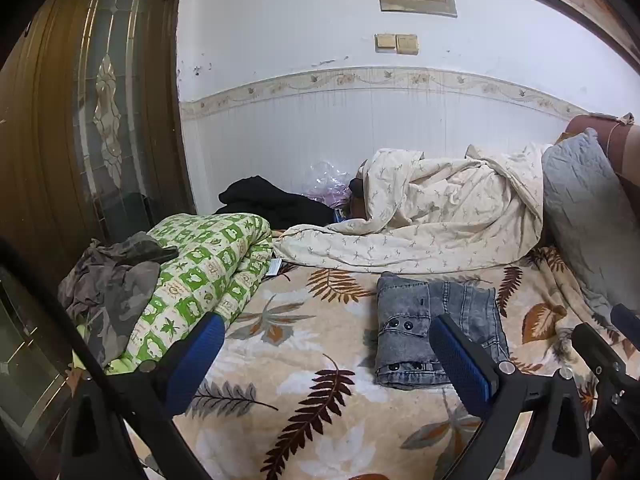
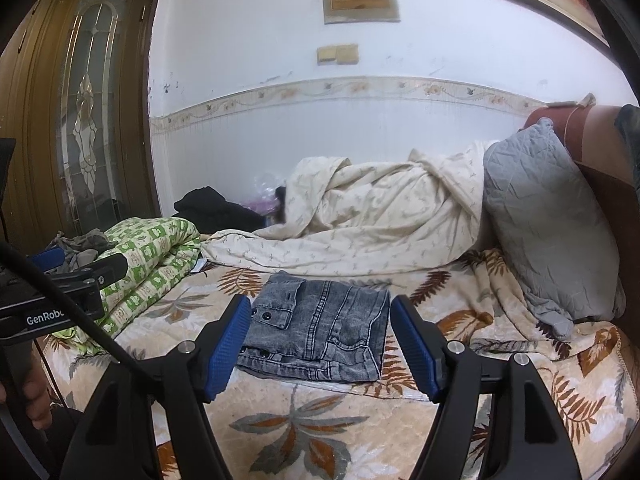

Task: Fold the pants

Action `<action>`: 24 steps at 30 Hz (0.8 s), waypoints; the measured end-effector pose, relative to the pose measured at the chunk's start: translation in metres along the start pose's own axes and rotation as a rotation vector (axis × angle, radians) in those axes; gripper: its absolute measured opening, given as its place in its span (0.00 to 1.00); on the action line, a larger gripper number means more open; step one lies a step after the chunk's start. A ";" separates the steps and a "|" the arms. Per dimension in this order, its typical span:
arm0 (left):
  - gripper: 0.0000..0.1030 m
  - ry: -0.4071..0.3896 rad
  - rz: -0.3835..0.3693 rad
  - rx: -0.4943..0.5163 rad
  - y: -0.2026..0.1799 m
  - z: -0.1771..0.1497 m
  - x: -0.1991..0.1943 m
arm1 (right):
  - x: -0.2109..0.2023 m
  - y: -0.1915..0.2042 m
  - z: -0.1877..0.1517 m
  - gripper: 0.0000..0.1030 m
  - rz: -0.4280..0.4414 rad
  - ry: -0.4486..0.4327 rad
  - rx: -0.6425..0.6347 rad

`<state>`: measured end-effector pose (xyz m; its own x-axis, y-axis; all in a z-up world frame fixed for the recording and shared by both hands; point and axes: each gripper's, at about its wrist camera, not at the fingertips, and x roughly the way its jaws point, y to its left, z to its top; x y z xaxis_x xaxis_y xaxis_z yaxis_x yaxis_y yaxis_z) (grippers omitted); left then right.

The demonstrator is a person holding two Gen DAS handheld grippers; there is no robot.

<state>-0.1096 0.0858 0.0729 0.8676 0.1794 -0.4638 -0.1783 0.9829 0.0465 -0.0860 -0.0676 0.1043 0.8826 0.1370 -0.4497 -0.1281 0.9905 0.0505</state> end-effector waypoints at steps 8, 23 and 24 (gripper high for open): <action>1.00 0.015 0.000 -0.009 0.002 -0.004 0.003 | 0.005 0.000 -0.003 0.71 0.004 0.016 -0.002; 1.00 -0.006 -0.019 0.003 0.001 -0.008 0.004 | 0.016 0.003 -0.010 0.71 0.004 0.041 -0.011; 1.00 -0.009 -0.013 0.004 0.001 -0.008 0.003 | 0.017 0.003 -0.010 0.71 0.004 0.042 -0.013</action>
<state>-0.1107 0.0870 0.0639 0.8740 0.1669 -0.4564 -0.1652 0.9853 0.0440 -0.0762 -0.0620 0.0879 0.8624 0.1400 -0.4865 -0.1377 0.9896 0.0406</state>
